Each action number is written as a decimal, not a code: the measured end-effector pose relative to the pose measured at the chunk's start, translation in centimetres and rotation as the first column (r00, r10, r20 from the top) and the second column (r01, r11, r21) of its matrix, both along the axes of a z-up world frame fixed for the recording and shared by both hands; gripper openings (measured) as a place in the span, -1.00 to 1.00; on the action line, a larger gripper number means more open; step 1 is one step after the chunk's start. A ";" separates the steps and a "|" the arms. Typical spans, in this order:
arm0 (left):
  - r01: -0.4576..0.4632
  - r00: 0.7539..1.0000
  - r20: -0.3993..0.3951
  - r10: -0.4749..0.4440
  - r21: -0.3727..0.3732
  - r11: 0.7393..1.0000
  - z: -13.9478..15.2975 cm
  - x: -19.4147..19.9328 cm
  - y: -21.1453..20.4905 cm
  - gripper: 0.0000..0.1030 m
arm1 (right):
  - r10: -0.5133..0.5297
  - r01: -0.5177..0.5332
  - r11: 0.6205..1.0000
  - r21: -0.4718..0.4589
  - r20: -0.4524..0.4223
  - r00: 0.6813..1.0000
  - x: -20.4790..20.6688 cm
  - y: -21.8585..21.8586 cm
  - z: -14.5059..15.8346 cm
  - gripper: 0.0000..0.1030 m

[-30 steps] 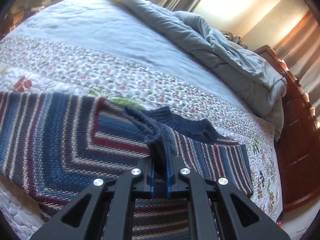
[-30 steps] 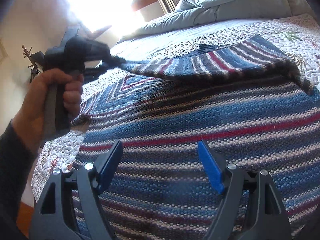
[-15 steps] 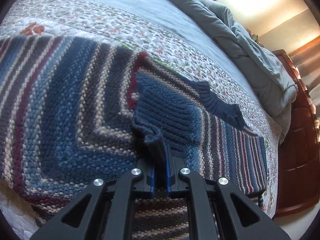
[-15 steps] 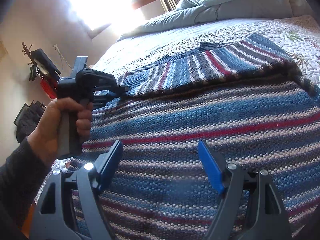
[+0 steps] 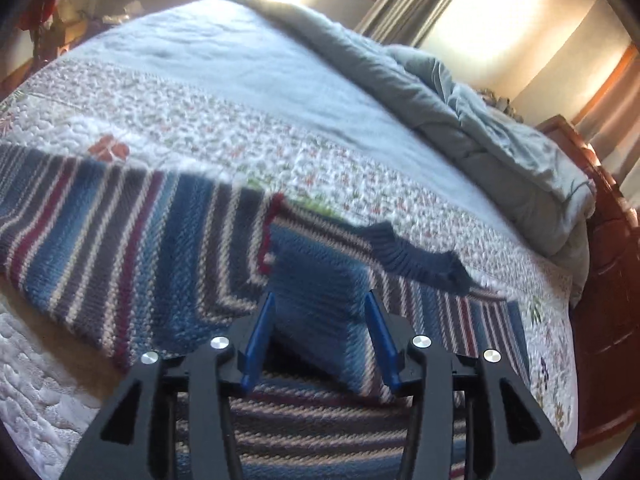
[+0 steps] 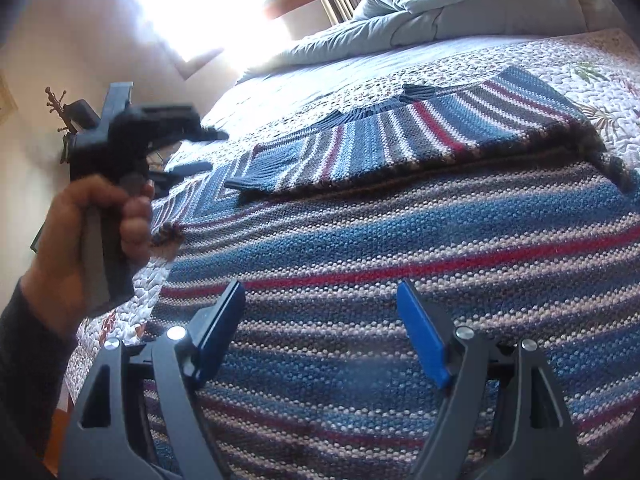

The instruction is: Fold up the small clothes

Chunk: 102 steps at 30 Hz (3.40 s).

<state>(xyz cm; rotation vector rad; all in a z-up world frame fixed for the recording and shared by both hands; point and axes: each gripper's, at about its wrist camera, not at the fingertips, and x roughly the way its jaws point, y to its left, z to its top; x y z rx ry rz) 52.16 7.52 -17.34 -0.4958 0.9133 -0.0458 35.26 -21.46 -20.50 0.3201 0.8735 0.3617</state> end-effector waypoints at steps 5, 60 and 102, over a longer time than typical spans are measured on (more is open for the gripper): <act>0.068 0.997 -0.024 -0.071 -0.118 0.991 -2.4 2.0 -1.6 0.03 | -0.002 0.002 1.000 0.003 -0.002 1.000 0.2 0.0 0.0 0.51; -0.491 0.864 0.065 0.499 -0.104 0.865 0.2 -7.4 40.0 -0.83 | 0.034 -0.034 0.994 -0.102 -0.003 0.999 1.0 3.2 -2.6 0.74; 0.114 0.982 0.137 -0.130 0.117 0.987 11.3 0.4 3.6 -0.86 | -0.019 0.024 0.994 0.106 -0.046 0.999 1.3 -0.9 -0.3 0.73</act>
